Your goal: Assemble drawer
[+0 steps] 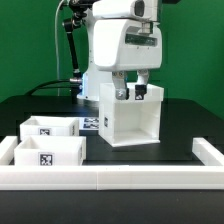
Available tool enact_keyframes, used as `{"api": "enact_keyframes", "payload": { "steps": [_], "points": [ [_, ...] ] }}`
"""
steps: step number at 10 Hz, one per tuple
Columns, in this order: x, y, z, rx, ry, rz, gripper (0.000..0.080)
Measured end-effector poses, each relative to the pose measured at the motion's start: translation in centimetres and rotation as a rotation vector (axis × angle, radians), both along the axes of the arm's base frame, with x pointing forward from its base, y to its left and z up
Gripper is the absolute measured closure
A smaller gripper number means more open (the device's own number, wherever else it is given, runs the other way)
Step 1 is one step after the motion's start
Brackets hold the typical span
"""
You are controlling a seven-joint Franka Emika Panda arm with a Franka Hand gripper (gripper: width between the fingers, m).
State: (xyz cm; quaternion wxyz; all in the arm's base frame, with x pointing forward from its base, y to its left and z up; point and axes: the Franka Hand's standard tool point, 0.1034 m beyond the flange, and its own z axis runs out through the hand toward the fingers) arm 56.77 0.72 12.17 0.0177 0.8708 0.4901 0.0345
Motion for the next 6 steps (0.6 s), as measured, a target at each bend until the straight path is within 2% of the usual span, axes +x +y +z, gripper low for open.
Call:
{"api": "enact_keyframes", "payload": {
  "steps": [6],
  "points": [
    [-0.11, -0.09, -0.11, 0.0, -0.006, 0.004, 0.015]
  ]
}}
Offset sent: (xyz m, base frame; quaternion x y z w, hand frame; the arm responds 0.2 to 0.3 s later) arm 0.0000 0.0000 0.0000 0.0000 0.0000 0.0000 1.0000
